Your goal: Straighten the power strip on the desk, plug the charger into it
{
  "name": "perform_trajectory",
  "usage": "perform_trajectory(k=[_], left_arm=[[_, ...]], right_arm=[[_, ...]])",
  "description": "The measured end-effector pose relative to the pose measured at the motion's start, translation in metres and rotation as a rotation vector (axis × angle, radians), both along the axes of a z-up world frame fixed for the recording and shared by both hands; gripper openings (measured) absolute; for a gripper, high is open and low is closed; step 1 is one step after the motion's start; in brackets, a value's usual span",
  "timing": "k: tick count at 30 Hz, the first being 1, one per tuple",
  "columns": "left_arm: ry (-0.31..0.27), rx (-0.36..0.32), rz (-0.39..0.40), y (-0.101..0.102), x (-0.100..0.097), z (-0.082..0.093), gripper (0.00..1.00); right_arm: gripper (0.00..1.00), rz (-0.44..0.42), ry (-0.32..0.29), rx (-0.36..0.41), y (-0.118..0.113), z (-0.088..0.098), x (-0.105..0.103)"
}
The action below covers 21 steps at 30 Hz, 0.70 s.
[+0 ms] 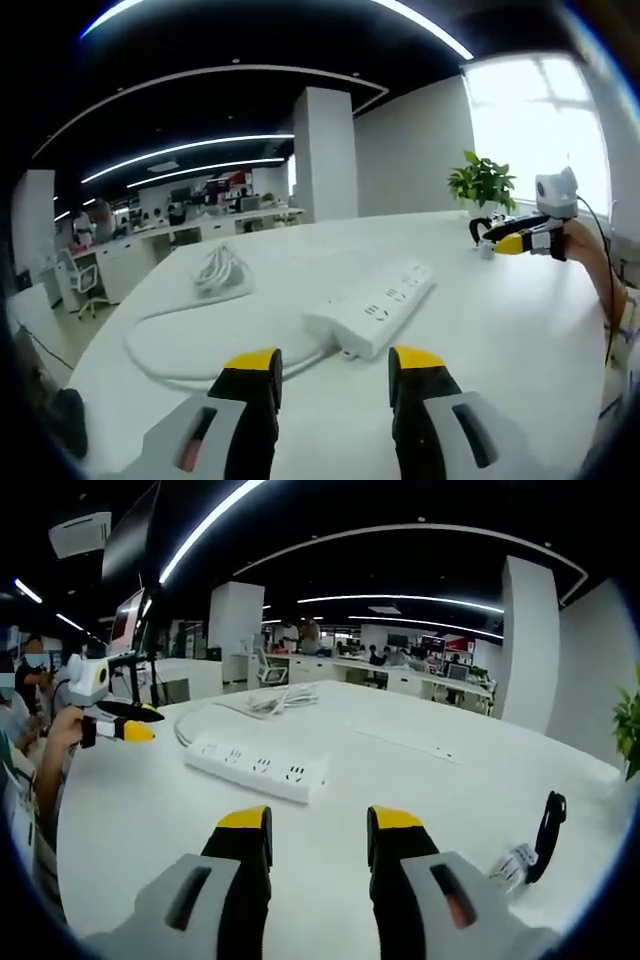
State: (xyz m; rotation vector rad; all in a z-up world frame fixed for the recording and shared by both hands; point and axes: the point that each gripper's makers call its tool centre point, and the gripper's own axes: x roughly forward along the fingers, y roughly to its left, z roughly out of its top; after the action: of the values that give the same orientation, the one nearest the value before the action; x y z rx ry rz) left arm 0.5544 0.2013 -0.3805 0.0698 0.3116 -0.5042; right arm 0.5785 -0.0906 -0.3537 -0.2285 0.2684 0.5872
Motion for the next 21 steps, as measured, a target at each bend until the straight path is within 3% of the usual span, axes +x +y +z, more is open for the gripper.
perform_trajectory(k=[12,21], left_arm=[[0.048,-0.015,-0.076,-0.012,0.005,-0.009,0.42],[0.063,-0.003,-0.09,-0.013,0.012,-0.01,0.42]], right_arm=[[0.37,0.046,-0.01,-0.016,0.013,0.003,0.008],[0.37,0.077,-0.007,-0.024,0.023,0.002,0.015]])
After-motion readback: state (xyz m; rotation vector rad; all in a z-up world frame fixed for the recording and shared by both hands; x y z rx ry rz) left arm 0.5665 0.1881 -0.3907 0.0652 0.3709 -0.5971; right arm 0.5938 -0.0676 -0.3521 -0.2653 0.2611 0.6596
